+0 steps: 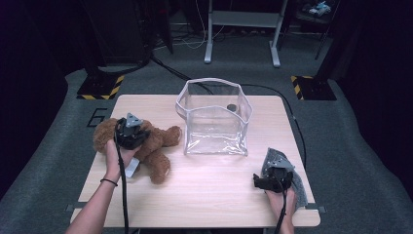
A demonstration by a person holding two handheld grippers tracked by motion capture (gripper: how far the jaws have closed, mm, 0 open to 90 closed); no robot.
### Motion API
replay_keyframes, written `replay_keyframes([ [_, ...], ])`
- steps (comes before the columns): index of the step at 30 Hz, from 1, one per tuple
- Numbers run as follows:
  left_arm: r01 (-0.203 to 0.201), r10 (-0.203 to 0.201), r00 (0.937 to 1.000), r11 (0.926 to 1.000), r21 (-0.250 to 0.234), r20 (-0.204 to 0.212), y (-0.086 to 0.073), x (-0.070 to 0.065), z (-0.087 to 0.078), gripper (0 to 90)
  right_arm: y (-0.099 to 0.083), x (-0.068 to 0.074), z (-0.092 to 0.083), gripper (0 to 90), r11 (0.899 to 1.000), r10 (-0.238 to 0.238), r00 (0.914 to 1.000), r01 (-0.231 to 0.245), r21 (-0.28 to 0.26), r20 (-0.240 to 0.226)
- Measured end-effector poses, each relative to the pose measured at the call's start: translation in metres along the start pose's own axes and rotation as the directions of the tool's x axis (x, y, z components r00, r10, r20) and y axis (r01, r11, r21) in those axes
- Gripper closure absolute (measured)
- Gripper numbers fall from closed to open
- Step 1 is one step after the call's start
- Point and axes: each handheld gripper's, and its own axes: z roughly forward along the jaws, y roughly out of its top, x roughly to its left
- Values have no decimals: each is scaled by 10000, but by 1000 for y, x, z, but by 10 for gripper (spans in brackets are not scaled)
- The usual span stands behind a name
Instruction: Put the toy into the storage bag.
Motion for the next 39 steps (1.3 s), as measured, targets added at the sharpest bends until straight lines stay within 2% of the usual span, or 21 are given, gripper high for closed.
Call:
replay_keyframes([
  [5, 209, -207, 9998, 9992, -342, 70, 3, 9, -8, 856, 0, 0, 0, 62, 10000, 40, 10000, -40, 8, 0],
  [15, 358, -355, 9994, 9966, -737, 50, 15, 22, -24, 859, 0, 0, 0, 62, 10000, 7, 10000, -7, -2, -4],
  [19, 472, -471, 9989, 9936, -1029, 31, 19, 28, -32, 860, 0, 0, 0, 62, 10000, 38, 10000, -38, 10, -3],
  [26, 448, -456, 9989, 9909, -1267, -40, 27, 33, -44, 860, 0, 0, 0, 59, 10000, 2, 10000, -2, 5, -13],
  [27, 430, -444, 9990, 9903, -1319, -80, 28, 33, -45, 860, 1, 1, 1, 55, 9999, 132, 9999, -132, -9, -4],
  [29, 417, -436, 9990, 9898, -1365, -113, 31, 34, -49, 860, 1, 1, 0, 50, 9996, 266, 9995, -265, 81, -172],
  [31, 382, -412, 9990, 9885, -1462, -177, 36, 35, -53, 860, 2, -3, -1, 53, 9998, 184, 9992, -184, -17, -366],
  [34, 274, -323, 9990, 9878, -1534, -297, 43, 36, -60, 860, 6, -4, -6, 55, 9993, 366, 9971, -372, -79, -663],
  [36, 226, -293, 9988, 9868, -1606, -397, 48, 37, -64, 860, 11, -3, -9, 59, 9993, 311, 9963, -325, -161, -806],
  [39, 170, -260, 9984, 9849, -1723, -500, 54, 39, -69, 860, 23, 2, -18, 65, 9993, -30, 9949, -9, -386, -1010],
])
